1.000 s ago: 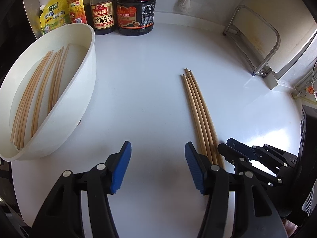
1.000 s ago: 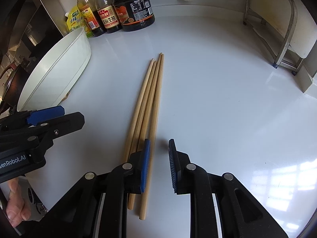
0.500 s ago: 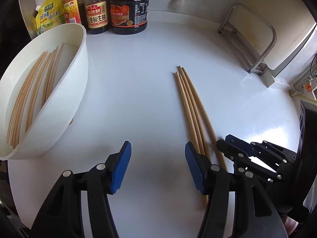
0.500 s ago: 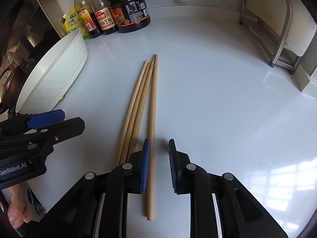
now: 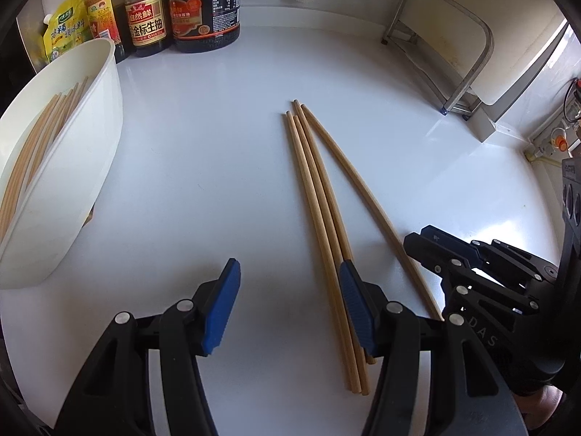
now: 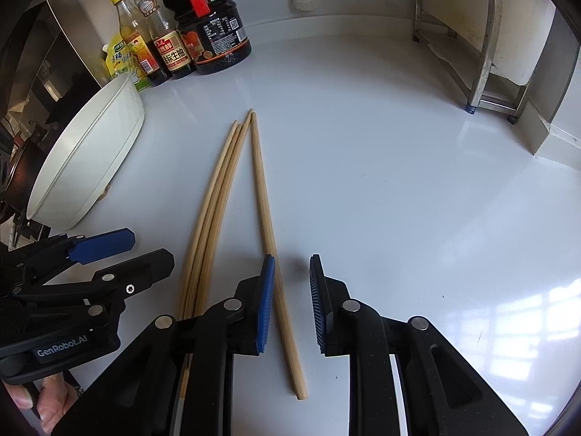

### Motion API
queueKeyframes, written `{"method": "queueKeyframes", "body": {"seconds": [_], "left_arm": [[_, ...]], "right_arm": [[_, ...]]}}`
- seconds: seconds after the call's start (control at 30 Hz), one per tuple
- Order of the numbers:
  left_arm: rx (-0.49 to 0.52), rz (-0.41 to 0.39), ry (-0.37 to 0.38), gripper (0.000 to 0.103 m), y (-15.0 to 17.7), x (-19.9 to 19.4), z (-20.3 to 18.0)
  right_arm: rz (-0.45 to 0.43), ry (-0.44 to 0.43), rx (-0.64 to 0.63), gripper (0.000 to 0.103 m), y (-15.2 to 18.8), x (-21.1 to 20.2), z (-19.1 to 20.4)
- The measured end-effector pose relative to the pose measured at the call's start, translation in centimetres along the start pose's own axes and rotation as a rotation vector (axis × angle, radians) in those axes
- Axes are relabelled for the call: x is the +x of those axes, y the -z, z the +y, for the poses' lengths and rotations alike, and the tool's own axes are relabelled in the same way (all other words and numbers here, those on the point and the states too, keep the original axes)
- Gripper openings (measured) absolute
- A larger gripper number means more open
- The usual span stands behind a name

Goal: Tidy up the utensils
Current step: 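Push the four chopsticks apart with the open tool fingers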

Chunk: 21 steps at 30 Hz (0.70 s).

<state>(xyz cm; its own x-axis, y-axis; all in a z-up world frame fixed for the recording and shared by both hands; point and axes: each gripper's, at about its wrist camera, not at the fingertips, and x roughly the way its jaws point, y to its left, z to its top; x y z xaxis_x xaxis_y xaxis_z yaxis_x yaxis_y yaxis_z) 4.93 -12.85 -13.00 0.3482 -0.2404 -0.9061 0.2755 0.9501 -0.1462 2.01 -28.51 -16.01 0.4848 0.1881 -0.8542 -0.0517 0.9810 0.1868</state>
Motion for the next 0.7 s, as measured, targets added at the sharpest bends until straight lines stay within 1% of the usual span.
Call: {"method": "queueKeyframes", "body": {"seconds": [0.17, 0.33, 0.7], "left_arm": [[0.002, 0.008, -0.01, 0.056, 0.1, 0.5, -0.3], [-0.001, 0.026, -0.022, 0.056, 0.3, 1.2, -0.4], [-0.003, 0.018, -0.077, 0.059, 0.0, 1.4, -0.2]], "right_arm": [[-0.009, -0.023, 0.02, 0.019, 0.1, -0.2, -0.3], [-0.01, -0.021, 0.029, 0.019, 0.3, -0.4, -0.5], [-0.022, -0.018, 0.031, 0.019, 0.3, -0.6, -0.5]]}}
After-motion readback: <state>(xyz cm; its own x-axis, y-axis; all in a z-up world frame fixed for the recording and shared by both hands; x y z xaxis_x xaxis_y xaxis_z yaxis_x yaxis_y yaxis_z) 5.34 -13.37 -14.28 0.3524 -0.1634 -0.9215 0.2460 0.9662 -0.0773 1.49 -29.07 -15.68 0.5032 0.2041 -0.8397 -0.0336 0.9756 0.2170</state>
